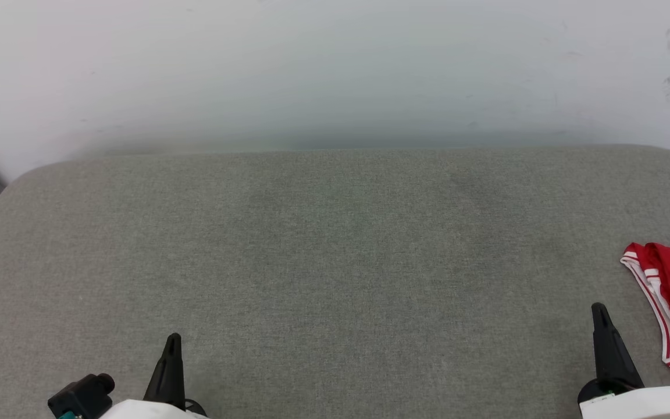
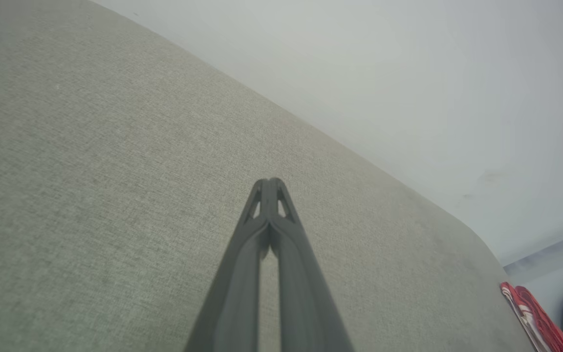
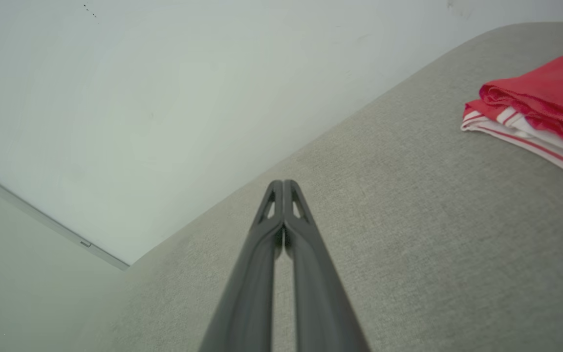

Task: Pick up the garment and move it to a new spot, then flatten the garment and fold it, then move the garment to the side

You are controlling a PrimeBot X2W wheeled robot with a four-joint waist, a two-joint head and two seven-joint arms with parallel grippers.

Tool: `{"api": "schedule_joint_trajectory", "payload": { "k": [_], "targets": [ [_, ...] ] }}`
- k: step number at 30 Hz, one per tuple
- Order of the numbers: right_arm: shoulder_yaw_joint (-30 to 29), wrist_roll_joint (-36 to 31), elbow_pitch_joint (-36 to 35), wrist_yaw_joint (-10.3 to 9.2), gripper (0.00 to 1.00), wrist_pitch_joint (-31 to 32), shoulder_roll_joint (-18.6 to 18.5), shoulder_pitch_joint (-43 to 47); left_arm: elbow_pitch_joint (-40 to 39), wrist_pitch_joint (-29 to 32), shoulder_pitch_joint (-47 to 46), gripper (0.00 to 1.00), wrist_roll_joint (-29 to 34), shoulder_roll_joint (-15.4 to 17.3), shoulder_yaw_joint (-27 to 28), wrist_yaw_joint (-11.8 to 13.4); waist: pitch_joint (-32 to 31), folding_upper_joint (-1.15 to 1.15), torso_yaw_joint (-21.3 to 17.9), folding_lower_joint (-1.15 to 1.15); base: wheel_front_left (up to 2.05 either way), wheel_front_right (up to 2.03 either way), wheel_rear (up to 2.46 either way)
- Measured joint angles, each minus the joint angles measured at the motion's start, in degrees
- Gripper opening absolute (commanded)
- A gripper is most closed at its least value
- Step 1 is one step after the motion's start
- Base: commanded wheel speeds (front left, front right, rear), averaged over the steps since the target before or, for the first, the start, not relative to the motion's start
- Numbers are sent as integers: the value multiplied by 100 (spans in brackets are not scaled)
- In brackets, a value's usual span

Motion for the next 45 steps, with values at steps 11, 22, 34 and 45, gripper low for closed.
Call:
{"api": "schedule_joint_trajectory", "payload": {
  "k": [11, 22, 34, 45],
  "targets": [
    [9, 887, 132, 0, 0, 193, -19, -177, 105, 199, -205, 0, -953, 38, 71, -75, 10, 0, -19, 0, 0, 0, 0],
    [7, 1680, 243, -1, 0, 386, -29, -324, 230, 378, -344, 0, -1803, 49, 123, -145, 19, 0, -37, 0, 0, 0, 0],
    [-7, 2561, 375, -1, 0, 625, -36, -518, 339, 609, -551, 0, -2748, 54, 202, -220, 32, 0, -61, 0, 0, 0, 0],
    [-29, 3181, 478, -2, 0, 781, -38, -639, 443, 769, -680, 0, -3405, 54, 274, -294, 42, 0, -80, 0, 0, 0, 0]
  ]
}}
